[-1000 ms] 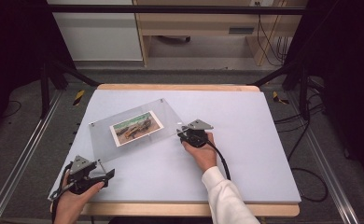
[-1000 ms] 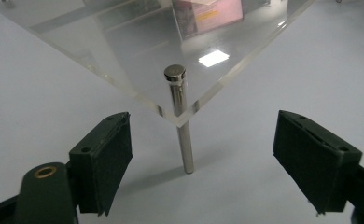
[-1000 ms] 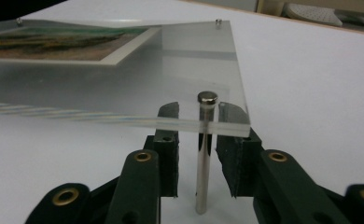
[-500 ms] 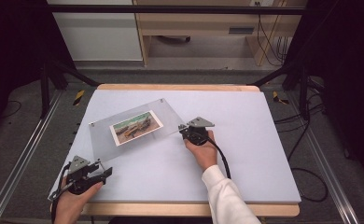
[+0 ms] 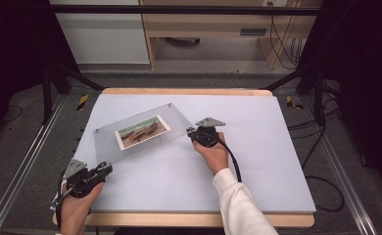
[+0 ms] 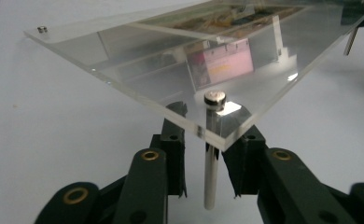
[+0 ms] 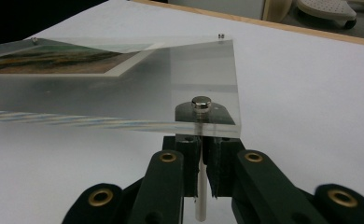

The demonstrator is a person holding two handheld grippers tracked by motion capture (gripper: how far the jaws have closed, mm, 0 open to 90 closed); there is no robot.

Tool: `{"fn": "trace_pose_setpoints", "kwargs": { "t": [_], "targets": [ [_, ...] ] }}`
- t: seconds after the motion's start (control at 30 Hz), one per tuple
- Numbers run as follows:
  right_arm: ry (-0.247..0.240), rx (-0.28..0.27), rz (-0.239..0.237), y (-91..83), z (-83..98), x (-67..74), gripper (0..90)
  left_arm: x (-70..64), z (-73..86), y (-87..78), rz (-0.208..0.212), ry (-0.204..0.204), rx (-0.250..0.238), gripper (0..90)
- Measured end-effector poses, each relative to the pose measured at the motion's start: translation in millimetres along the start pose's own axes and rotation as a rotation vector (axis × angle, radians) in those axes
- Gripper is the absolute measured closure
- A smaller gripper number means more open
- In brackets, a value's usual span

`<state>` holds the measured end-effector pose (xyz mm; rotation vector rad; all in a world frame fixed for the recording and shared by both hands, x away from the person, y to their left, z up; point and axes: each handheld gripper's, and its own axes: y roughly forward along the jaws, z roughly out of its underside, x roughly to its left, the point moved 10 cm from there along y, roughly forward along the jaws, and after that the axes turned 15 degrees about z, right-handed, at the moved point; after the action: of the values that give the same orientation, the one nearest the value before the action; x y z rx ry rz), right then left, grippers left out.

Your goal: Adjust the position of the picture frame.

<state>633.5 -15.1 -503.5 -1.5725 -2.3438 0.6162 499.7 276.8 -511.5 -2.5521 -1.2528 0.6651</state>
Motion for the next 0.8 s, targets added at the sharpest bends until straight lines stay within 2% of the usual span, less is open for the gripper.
{"fn": "trace_pose_setpoints", "kwargs": {
  "t": [0.2, 0.33, 0.43, 0.57, 0.7, 0.8],
  "targets": [
    [0.009, -0.005, -0.007, 0.0, -0.7, 0.5, 84.5, -1.5, -5.6, -1.6, 0.019, -0.011, -0.044, 83.6],
    [0.019, -0.017, -0.014, -0.7, -1.9, 0.8, 83.1, -2.2, -7.8, -3.2, 0.023, -0.006, -0.05, 84.0],
    [0.018, -0.032, -0.016, -0.6, -3.4, 1.8, 78.4, -2.4, -8.1, -3.4, 0.024, -0.01, -0.052, 84.0],
    [-0.005, -0.059, -0.013, -0.5, -5.1, 3.1, 78.1, -2.4, -7.9, -3.6, 0.027, -0.013, -0.05, 84.1],
    [-0.006, -0.059, -0.005, 0.5, -4.9, 0.7, 84.5, -2.4, -7.4, -3.5, 0.027, -0.016, -0.046, 84.0],
    [-0.009, -0.055, -0.008, 0.6, -4.1, 0.2, 84.9, -2.4, -7.0, -3.3, 0.027, -0.021, -0.043, 83.8]
  ]
}}
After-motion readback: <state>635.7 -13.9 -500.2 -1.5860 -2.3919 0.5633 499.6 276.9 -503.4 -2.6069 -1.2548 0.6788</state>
